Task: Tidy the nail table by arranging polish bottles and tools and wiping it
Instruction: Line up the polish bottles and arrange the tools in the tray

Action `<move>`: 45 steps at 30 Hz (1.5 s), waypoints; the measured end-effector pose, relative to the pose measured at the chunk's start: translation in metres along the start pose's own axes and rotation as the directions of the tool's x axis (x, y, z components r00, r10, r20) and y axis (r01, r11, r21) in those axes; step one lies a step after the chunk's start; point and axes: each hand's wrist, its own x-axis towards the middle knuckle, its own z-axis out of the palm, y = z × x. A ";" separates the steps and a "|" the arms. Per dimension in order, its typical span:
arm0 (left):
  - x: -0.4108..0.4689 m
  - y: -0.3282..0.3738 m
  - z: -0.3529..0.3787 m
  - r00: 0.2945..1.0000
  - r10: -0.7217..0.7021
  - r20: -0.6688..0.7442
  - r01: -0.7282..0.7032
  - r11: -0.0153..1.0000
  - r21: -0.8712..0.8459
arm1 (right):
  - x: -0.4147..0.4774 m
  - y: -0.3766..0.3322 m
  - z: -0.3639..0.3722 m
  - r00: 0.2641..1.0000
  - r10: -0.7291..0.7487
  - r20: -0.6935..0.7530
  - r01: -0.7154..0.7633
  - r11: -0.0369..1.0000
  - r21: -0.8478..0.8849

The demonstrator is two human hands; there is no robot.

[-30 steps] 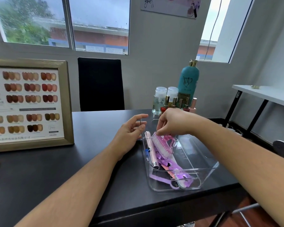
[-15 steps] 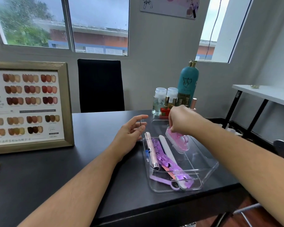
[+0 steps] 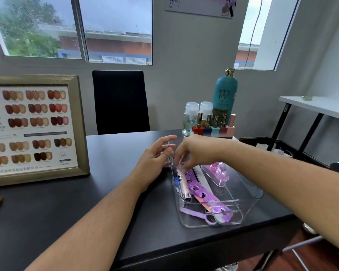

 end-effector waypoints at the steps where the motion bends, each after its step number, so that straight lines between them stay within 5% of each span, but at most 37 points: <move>1: 0.000 0.000 0.000 1.000 -0.002 0.000 0.002 1.000 0.002 | 0.000 0.001 0.001 1.000 -0.005 0.010 0.004 1.000 0.031; 11: -0.001 0.001 0.000 1.000 -0.018 -0.014 0.018 1.000 0.005 | -0.021 0.008 0.003 0.995 -0.083 0.046 0.076 0.987 0.143; 14: -0.002 0.002 0.001 1.000 -0.019 -0.016 0.019 1.000 0.001 | -0.017 0.011 0.001 0.999 -0.025 -0.045 0.028 0.997 0.066; 22: -0.002 0.004 0.001 1.000 -0.021 -0.012 0.021 0.999 0.030 | -0.014 0.016 0.009 1.000 0.002 -0.011 -0.002 1.000 -0.021; 28: -0.003 0.003 0.001 1.000 -0.020 -0.012 0.020 0.999 0.043 | -0.021 0.019 0.001 0.985 0.023 -0.172 -0.036 0.997 -0.068; 36: -0.003 0.004 0.001 1.000 -0.010 -0.013 0.011 0.999 0.039 | -0.020 0.005 0.006 0.999 -0.024 -0.039 0.017 0.985 -0.171; 41: -0.004 0.005 0.001 1.000 -0.017 -0.015 0.017 1.000 0.026 | -0.033 0.015 -0.003 0.984 0.042 -0.175 -0.069 0.986 -0.150; 45: -0.004 0.006 0.001 1.000 -0.020 -0.015 0.021 0.999 0.026 | -0.042 0.023 -0.010 0.943 0.160 -0.293 -0.248 0.923 -0.295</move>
